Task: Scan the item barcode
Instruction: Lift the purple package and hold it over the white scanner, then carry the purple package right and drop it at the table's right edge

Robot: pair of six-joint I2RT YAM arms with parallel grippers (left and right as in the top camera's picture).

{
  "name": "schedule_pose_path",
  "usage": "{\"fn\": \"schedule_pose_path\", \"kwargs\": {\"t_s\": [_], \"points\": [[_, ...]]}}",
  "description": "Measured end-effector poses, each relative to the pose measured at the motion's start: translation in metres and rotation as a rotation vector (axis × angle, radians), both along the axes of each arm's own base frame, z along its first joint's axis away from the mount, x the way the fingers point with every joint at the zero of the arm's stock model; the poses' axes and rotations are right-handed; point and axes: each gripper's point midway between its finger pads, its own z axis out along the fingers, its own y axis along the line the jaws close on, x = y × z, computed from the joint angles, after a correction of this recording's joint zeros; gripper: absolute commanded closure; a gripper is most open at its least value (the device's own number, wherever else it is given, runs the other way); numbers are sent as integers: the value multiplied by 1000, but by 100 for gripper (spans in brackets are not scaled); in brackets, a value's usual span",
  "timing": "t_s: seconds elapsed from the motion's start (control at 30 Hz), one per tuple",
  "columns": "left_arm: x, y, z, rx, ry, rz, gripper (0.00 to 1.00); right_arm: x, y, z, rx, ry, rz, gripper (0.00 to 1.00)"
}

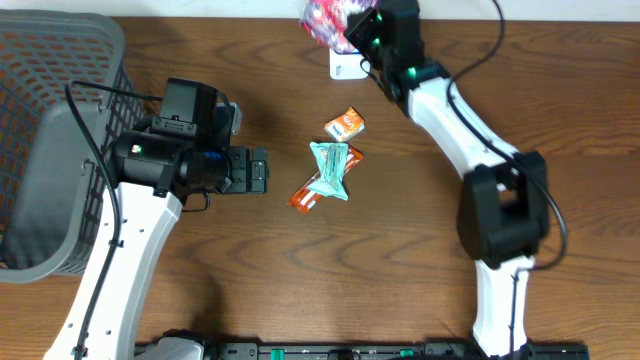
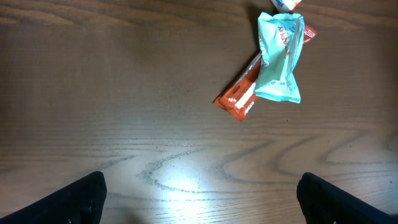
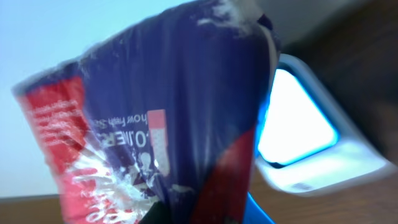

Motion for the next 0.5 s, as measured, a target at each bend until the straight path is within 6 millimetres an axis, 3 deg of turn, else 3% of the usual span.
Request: {"fn": "schedule_pose_path", "kwargs": {"t_s": [0.13,0.3,0.43,0.5], "points": [[0,0,0,0,0,0,2,13,1,-27,-89,39,32,99],[0,0,0,0,0,0,2,18,-14,-20,-136,39,43,99],[0,0,0,0,0,0,2,24,-53,-24,-148,76,25,99],[0,0,0,0,0,0,2,24,-94,-36,-169,131,6,99]]}}
